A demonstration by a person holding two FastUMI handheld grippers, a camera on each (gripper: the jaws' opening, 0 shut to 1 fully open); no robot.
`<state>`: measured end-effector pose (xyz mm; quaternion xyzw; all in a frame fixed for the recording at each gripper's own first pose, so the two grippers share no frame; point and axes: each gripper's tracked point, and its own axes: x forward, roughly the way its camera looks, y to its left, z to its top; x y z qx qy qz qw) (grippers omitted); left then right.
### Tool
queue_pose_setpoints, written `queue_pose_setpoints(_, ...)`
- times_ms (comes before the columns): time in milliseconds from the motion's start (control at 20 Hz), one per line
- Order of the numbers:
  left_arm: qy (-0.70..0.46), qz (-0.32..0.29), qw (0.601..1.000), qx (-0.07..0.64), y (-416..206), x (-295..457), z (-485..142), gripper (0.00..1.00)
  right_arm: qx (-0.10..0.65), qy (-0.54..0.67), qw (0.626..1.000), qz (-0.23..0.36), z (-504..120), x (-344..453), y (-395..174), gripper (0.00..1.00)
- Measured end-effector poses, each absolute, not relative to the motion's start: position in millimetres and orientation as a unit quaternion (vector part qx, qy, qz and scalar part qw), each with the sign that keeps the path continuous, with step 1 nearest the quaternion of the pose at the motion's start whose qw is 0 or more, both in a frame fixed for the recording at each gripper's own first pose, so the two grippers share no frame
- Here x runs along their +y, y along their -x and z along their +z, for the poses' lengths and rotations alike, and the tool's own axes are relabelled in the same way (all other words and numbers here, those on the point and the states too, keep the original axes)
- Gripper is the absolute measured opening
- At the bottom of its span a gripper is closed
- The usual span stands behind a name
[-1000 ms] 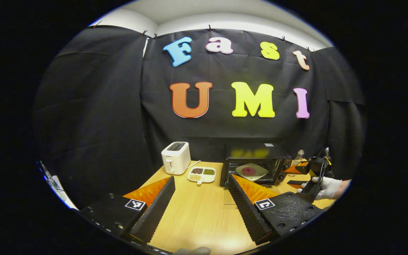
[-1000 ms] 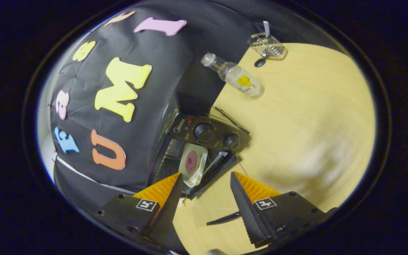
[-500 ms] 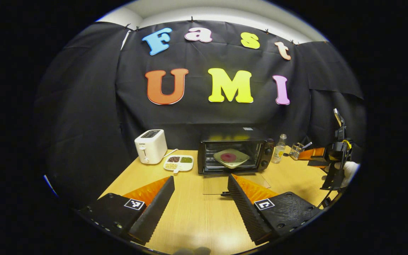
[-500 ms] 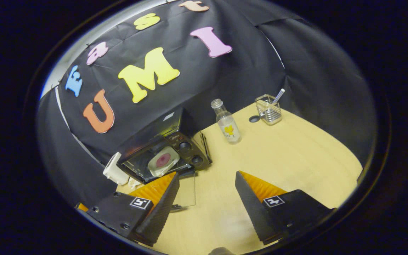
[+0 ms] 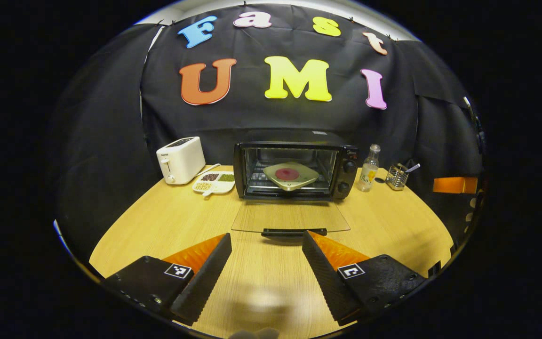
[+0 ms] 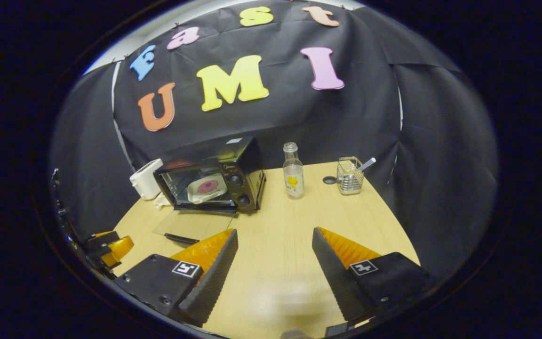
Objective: Open the electric oven with the left hand, put the food in, and close the electric oven.
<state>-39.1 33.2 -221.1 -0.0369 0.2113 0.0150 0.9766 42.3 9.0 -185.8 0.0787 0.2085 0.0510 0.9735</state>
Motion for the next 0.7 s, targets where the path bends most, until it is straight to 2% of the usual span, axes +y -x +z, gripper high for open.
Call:
queue_pose_setpoints(50, 0.033, 0.017, 0.975, 0.218, 38.8, 26.1, -228.7, 0.96, 0.209, -0.073, 0.973, 0.060, -184.4, 6.3, -40.5, 1.00)
queue_pose_setpoints(100, 0.030, 0.017, 0.974, 0.223, 37.8, 17.4, -236.8, 0.97, 0.211, -0.065, 0.973, 0.068, -185.1, 1.9, -38.6, 0.95)
queue_pose_setpoints(150, 0.025, 0.017, 0.973, 0.229, 36.7, 10.0, -244.3, 0.96, 0.212, -0.059, 0.973, 0.076, -184.1, -0.8, -37.8, 1.00)
queue_pose_setpoints(200, 0.021, 0.016, 0.972, 0.235, 34.9, 3.1, -251.1, 0.96, 0.212, -0.050, 0.973, 0.081, -184.8, -5.0, -38.4, 0.96)
queue_pose_setpoints(350, 0.012, 0.006, 0.969, 0.249, 23.3, -14.0, -267.8, 0.96, 0.213, -0.034, 0.973, 0.083, -178.7, -16.6, -34.9, 0.96)
queue_pose_setpoints(400, 0.015, 0.000, 0.968, 0.251, 18.7, -19.5, -271.6, 0.96, 0.211, -0.033, 0.974, 0.079, -178.6, -22.5, -33.3, 1.00)
queue_pose_setpoints(450, 0.015, -0.005, 0.967, 0.253, 13.8, -24.3, -278.2, 0.96, 0.210, -0.032, 0.974, 0.074, -177.2, -24.9, -32.8, 0.96)
queue_pose_setpoints(700, 0.010, -0.027, 0.963, 0.269, -15.7, -30.3, -301.3, 0.96, 0.209, -0.028, 0.977, 0.027, -173.4, -42.6, -17.8, 0.95)
